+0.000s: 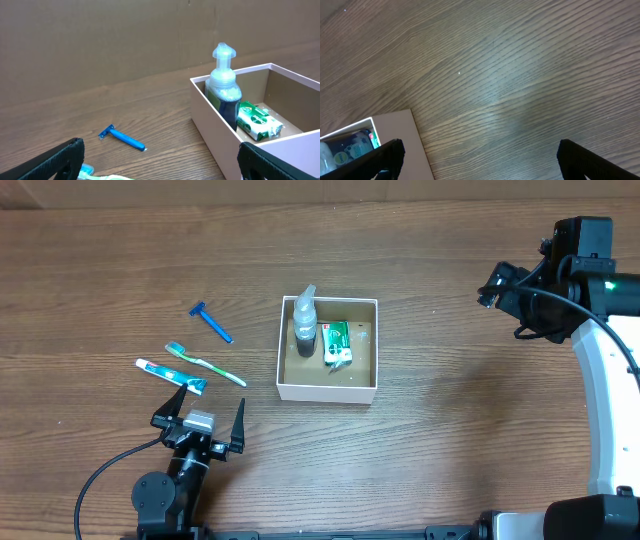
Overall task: Pack container
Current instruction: 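Release the soap bar and retract the right gripper to the right, then reach the left gripper to the Colgate toothpaste tube and grasp it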
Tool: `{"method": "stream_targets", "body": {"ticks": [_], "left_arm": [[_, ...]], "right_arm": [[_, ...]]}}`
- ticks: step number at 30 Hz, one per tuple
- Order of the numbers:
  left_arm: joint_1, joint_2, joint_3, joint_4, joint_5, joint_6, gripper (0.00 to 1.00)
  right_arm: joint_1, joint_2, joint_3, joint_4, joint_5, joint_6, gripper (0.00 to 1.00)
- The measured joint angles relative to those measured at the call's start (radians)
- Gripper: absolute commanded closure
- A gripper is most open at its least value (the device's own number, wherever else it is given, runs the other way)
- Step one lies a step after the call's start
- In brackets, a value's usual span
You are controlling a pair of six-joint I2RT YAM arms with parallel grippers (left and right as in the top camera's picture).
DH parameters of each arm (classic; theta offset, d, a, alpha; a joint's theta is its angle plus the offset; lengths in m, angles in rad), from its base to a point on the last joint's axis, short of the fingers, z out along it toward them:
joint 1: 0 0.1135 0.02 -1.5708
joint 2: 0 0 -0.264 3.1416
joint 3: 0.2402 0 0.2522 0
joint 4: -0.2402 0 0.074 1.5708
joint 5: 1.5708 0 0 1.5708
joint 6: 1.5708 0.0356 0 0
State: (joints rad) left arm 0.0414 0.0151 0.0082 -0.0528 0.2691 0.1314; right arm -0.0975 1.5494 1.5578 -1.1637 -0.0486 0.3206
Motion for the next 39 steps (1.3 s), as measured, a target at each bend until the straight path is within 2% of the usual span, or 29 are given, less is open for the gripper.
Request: {"method": "stream_targets", "body": {"ticks": [5, 13, 17, 22, 30, 39], "left_arm": [[0.0, 0.0, 0.0, 0.008, 0.0, -0.011, 0.0], [0.0, 0.0, 0.002, 0.032, 0.044, -0.248, 0.0], [0.0, 0.0, 0.049, -0.052, 0.061, -0.334, 0.0], [0.0, 0.049, 0.212, -0.212, 0.064, -0.376, 0.0], [0.0, 0.408, 0.536, -0.466, 0.064, -0.388, 0.0], [0.0, 0.928, 1.016, -0.971, 0.064, -0.249, 0.0]], "right_arm": [[0.0, 0.0, 0.0, 0.0, 0.0, -0.001, 0.0], [0.0, 0.0, 0.0, 0.0, 0.0, -0.003, 0.0], [0.0, 0.0, 0.0, 0.0, 0.0, -0.003, 0.0], [0.0, 0.0, 0.0, 0.0, 0.0, -0.003, 0.0], [0.0, 0.0, 0.0, 0.0, 0.0, -0.003, 0.0], [0.0, 0.0, 0.0, 0.0, 0.0, -0.004, 0.0]]}}
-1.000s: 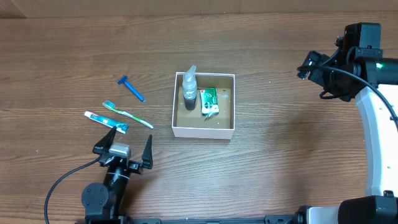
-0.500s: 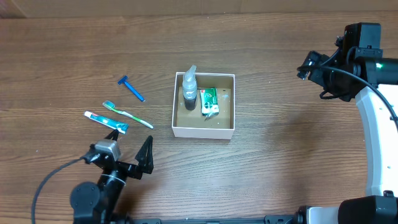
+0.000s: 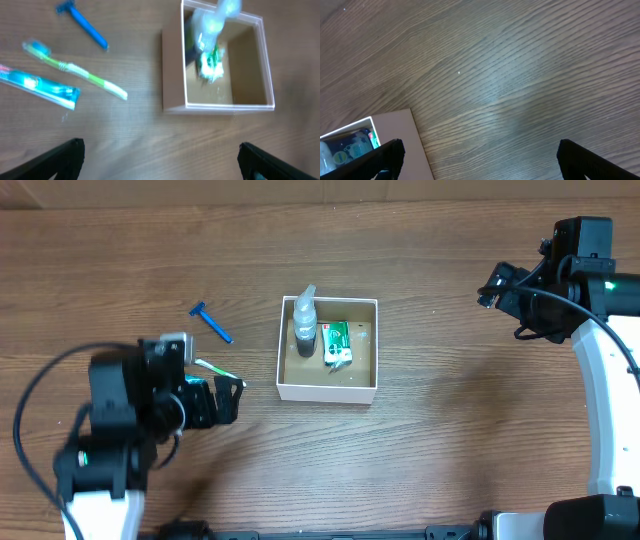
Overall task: Pack container
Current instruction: 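Reach the left gripper to the Colgate toothpaste tube and grasp it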
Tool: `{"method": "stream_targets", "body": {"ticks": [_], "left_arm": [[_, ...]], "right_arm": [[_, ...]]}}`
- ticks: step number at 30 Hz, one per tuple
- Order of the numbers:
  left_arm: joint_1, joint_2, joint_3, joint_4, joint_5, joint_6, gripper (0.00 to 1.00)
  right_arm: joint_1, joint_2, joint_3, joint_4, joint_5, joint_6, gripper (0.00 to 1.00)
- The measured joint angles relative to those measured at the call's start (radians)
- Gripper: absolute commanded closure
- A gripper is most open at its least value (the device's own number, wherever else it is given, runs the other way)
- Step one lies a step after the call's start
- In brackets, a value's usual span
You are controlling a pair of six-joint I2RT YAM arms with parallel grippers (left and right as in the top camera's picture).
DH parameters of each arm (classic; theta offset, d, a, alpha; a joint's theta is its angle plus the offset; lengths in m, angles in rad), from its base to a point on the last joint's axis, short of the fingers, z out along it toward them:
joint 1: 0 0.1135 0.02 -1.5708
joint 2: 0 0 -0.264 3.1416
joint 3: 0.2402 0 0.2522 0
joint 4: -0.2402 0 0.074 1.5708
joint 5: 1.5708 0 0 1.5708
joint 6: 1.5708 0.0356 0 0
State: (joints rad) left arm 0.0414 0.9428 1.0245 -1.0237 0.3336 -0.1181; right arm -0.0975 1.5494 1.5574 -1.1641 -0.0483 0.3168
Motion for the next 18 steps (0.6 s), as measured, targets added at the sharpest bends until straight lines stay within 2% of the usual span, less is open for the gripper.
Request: {"method": "stream_targets", "body": {"ticks": [4, 8, 13, 15, 18], "left_arm": [[0.0, 0.143, 0.078, -0.117, 0.0, 0.03, 0.0], [0.0, 0.28, 0.079, -0.159, 0.003, 0.04, 0.0], [0.0, 0.407, 0.08, -0.105, 0.061, 0.039, 0.0], [0.0, 0.454, 0.08, -0.061, 0.098, 0.039, 0.06], [0.0, 0.51, 0.08, 0.008, 0.122, 0.016, 0.0]], "right_arm": [[0.0, 0.0, 0.0, 0.0, 0.0, 0.0, 0.0], [0.0, 0.0, 0.0, 0.0, 0.0, 0.0, 0.0], [0.0, 0.0, 0.0, 0.0, -0.001, 0.0, 0.0], [0.0, 0.0, 0.0, 0.0, 0.0, 0.0, 0.0], [0.0, 0.0, 0.0, 0.0, 0.0, 0.0, 0.0]]}}
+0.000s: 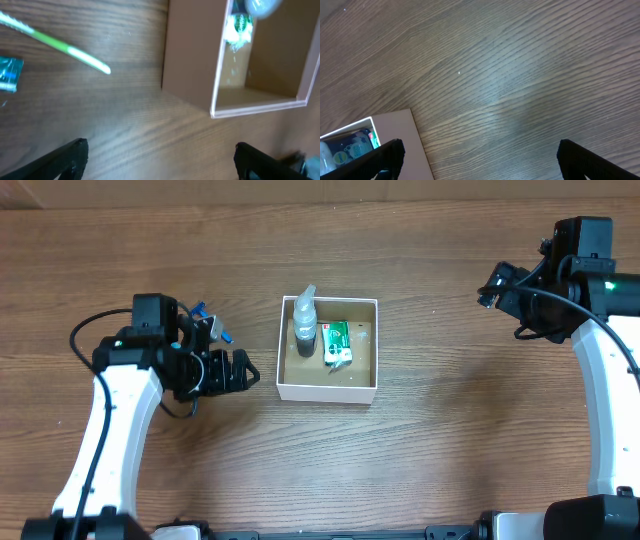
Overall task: Pack container
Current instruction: 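Reach the left gripper to the Colgate toothpaste tube and grasp it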
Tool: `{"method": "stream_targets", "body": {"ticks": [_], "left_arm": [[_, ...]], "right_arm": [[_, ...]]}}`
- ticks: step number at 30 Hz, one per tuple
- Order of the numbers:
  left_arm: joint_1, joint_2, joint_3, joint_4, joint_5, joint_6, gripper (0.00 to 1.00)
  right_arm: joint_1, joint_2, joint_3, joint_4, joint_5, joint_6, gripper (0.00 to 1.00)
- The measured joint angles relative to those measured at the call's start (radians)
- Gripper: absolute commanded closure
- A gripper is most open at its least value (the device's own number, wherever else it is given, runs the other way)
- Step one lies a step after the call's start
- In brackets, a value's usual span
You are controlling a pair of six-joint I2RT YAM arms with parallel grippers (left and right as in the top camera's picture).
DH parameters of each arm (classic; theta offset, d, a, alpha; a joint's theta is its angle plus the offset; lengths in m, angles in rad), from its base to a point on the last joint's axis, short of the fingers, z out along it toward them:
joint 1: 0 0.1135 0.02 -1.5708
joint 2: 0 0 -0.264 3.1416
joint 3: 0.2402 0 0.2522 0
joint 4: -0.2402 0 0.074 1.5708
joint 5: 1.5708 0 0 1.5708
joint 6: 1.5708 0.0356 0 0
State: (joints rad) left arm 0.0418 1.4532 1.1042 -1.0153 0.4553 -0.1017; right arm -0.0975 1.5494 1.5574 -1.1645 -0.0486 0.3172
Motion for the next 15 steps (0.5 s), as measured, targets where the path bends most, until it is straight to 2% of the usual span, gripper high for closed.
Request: {"method": "stream_targets", "body": {"ticks": [3, 7, 15], "left_arm": [[0.009, 0.045, 0.0, 0.041, -0.031, -0.074, 0.0], [0.056, 0.098, 0.0, 0.095, -0.137, -0.201, 0.06], [0.111, 0.145, 0.0, 0.16, -0.436, -0.349, 0.0]], "right_arm": [[0.0, 0.0, 0.0, 0.0, 0.0, 0.0, 0.0], [0.0, 0.0, 0.0, 0.0, 0.0, 0.0, 0.0], [0.0, 0.0, 0.0, 0.0, 0.0, 0.0, 0.0]]}}
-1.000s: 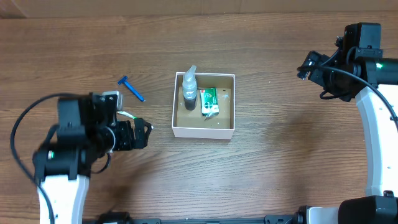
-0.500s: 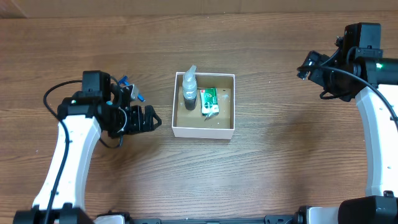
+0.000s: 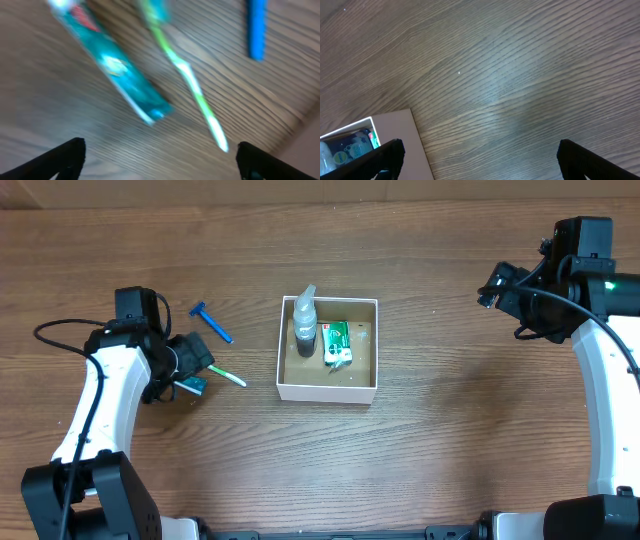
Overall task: Pack container
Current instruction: 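Reach the left gripper to the Colgate toothpaste tube and grasp it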
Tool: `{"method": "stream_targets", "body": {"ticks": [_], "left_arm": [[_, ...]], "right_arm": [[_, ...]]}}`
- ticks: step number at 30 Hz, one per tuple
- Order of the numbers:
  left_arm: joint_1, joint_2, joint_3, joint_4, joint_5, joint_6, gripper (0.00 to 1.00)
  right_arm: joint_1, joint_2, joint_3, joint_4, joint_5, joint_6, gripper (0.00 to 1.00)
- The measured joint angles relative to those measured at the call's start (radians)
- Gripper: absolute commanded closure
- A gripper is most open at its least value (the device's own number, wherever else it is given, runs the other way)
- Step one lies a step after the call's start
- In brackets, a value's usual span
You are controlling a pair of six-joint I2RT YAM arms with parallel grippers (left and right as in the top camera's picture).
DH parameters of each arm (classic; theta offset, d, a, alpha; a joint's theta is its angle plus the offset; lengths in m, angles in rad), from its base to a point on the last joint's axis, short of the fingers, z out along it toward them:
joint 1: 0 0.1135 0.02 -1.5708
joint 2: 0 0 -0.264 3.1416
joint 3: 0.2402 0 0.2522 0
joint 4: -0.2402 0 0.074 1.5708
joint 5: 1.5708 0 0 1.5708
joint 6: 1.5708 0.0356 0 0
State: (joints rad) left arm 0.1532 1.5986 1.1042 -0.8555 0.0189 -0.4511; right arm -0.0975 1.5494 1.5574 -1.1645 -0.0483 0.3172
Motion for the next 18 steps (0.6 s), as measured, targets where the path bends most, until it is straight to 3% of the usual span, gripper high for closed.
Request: {"method": "stream_targets", "body": {"ticks": [8, 18], "left_arm": [[0.0, 0.062, 0.001, 0.03, -0.149, -0.067, 0.0], [0.027, 0.183, 0.001, 0.086, -0.177, -0.102, 0.06]], "right_arm": [[0.0, 0.0, 0.0, 0.0, 0.0, 0.0, 0.0], [0.0, 0.0, 0.0, 0.0, 0.0, 0.0, 0.0]]}}
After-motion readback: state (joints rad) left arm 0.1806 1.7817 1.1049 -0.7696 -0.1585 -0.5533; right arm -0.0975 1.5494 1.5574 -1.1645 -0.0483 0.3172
